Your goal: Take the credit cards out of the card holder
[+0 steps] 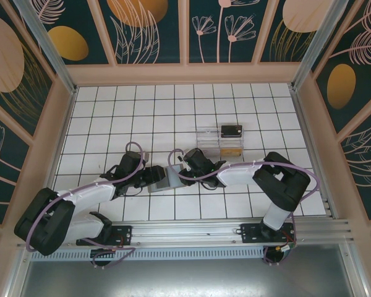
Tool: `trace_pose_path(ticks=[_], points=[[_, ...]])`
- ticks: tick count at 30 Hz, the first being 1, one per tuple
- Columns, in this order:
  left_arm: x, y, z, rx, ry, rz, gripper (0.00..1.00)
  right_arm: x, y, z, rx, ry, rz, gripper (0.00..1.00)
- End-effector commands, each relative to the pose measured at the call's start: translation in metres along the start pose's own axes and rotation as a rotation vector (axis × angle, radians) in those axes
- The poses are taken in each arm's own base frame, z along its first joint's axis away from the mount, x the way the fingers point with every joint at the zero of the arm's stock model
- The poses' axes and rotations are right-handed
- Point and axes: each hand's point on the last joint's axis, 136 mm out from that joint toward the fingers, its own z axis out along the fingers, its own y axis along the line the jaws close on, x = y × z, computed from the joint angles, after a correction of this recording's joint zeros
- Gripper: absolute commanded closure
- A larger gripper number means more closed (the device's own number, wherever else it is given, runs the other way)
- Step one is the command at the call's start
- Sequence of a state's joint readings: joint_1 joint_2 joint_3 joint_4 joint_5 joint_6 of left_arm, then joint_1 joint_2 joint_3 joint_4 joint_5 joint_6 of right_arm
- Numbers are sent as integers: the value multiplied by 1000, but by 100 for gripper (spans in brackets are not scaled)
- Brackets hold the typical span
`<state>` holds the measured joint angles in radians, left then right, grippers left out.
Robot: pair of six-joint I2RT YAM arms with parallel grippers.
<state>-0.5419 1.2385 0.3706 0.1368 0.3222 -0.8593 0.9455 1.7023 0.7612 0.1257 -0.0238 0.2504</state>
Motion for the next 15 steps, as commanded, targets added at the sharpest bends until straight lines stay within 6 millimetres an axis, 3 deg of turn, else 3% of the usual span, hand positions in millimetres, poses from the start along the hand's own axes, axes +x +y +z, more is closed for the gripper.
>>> trace_pose_path(ticks=[1,9,11,15], points=[[-3,-25,-6,101,4,20,38,23,-6,12,28,75,15,70],[-8,-48,-17,198,-23,61,37,25,-6,14,28,83,17,70],[-9,-43,-17,164,-31,58,37,25,-6,14,29,84,18,70],[-9,-11,-18,-4,-47,21,37,25,-7,13,34,85,19,70]])
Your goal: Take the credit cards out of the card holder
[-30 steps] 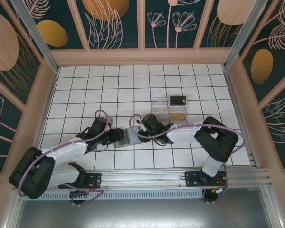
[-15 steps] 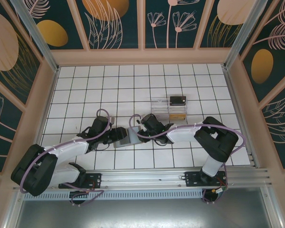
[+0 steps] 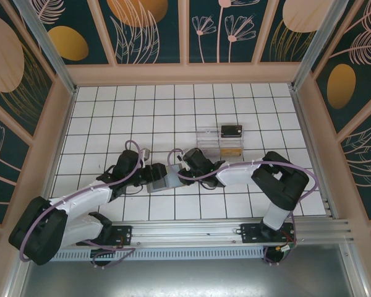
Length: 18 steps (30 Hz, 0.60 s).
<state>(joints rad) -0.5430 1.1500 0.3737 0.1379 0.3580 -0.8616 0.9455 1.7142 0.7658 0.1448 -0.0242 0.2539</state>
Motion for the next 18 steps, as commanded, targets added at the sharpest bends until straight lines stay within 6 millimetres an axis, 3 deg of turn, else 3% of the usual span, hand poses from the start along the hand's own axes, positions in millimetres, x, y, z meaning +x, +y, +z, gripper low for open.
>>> trace_pose_path(ticks=[1,8,18], points=[[0,19,-6,-126,-10,-10,37,28,-8,10,38,95,16,70],[16,38,-12,-206,46,-28,38,28,-7,12,34,97,12,70],[16,34,-2,-182,75,-23,39,29,-8,11,39,97,12,70]])
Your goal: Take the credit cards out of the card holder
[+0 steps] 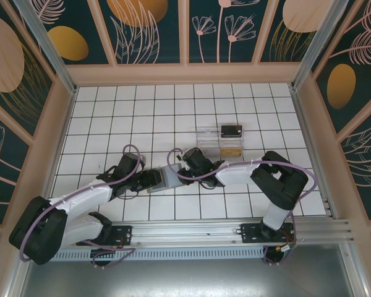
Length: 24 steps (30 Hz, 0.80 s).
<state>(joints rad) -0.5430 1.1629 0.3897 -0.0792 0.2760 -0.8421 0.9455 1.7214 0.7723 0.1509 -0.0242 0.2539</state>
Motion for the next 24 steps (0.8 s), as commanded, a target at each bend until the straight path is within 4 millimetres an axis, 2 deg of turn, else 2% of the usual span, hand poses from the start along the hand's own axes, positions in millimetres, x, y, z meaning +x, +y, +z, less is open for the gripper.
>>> trace_pose_path(ticks=[1,19,24], points=[[-4,-11,0,28,0,27,39,32,-9,10,40,104,12,70],[-14,-19,-14,39,-55,51,40,33,-8,13,32,112,15,70],[-13,-9,-8,-13,-39,45,40,33,-8,12,33,113,16,70]])
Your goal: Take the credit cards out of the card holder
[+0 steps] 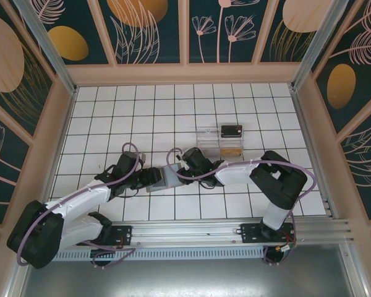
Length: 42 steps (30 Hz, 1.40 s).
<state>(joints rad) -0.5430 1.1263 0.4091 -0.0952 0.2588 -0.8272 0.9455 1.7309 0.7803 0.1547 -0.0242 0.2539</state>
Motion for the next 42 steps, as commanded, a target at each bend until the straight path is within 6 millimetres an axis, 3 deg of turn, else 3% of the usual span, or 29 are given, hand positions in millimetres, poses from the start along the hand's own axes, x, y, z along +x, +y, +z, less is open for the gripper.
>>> trace_pose_path(ticks=[1,4,15,36,42], points=[[-4,5,1,-55,1,17,41,36,-9,10,35,118,18,70],[-4,10,0,-82,-4,15,41,36,-9,10,36,118,19,70],[-3,-9,3,26,6,16,41,36,-9,11,35,118,18,70],[3,4,10,-26,35,8,41,36,-8,11,33,115,20,70],[1,-10,10,47,32,10,40,36,-8,11,33,118,20,70]])
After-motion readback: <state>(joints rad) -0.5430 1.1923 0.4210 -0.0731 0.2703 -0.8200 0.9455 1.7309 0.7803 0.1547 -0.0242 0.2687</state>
